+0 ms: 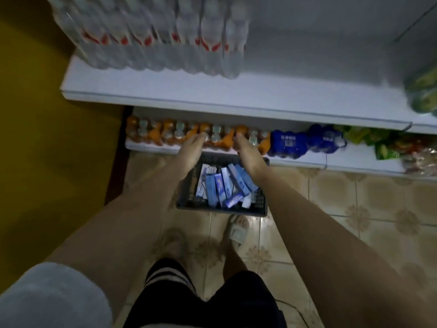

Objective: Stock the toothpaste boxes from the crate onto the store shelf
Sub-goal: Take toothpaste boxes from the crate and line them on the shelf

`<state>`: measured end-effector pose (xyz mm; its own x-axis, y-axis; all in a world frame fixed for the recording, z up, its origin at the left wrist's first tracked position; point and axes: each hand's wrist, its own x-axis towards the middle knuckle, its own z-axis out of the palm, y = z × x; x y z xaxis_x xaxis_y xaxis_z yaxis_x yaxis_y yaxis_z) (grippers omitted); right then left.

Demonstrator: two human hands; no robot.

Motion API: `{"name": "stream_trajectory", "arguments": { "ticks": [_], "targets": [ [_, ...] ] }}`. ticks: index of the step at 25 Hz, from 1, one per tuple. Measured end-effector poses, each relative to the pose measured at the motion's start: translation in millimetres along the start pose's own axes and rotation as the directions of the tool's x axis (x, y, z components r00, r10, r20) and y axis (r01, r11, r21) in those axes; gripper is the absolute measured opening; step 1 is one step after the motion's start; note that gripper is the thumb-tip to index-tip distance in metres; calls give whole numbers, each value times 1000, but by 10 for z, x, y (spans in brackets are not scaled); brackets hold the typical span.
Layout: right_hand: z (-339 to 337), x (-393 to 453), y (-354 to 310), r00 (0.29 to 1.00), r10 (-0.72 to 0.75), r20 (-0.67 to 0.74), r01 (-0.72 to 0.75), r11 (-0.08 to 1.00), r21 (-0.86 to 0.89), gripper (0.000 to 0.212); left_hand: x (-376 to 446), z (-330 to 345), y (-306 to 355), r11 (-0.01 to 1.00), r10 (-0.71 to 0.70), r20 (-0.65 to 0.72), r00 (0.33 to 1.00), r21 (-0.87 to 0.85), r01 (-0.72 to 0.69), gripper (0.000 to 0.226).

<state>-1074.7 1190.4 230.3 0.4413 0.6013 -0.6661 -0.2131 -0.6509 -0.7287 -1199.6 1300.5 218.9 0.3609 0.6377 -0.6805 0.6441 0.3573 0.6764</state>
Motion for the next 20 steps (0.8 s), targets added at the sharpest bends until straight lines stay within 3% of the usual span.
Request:
{"name": "stream_trajectory", "arguments": {
  "ticks": [4, 8, 10, 12, 15, 18, 20],
  "targets": [
    [96, 827, 1300, 977, 211, -44, -210, 978, 18, 53, 721, 495, -987, 987, -153, -27, 988, 47, 155, 36],
    [248, 1529, 2505, 928, 341, -149, -357, 929, -97, 28, 1489, 974, -2105, 965, -254, 8, 967, 71, 253, 33],
    [343, 1854, 3077, 899, 408, -160, -429, 893, -136, 26, 1857, 1234, -2626, 945, -321, 36, 946, 80, 318, 35],
    [448, 2163, 3472, 901, 396, -179, -428, 879, -212, 25, 2160, 1458, -3029, 928, -370, 59, 927, 65, 366, 29],
    [651, 2715, 3867, 945, 266, -191, -319, 882, -347, 14, 2591, 1786, -3415, 925, -379, 81, 922, 80, 373, 9],
    [831, 3119, 4151, 960, 162, -228, -236, 907, -348, 17, 2903, 2048, -3699, 917, -398, 72, 915, 49, 395, 27],
    [937, 3321, 4325, 963, 134, -233, -211, 914, -347, 30, 3078, 2189, -3923, 903, -430, 84, 899, 18, 430, 41]
  ]
}}
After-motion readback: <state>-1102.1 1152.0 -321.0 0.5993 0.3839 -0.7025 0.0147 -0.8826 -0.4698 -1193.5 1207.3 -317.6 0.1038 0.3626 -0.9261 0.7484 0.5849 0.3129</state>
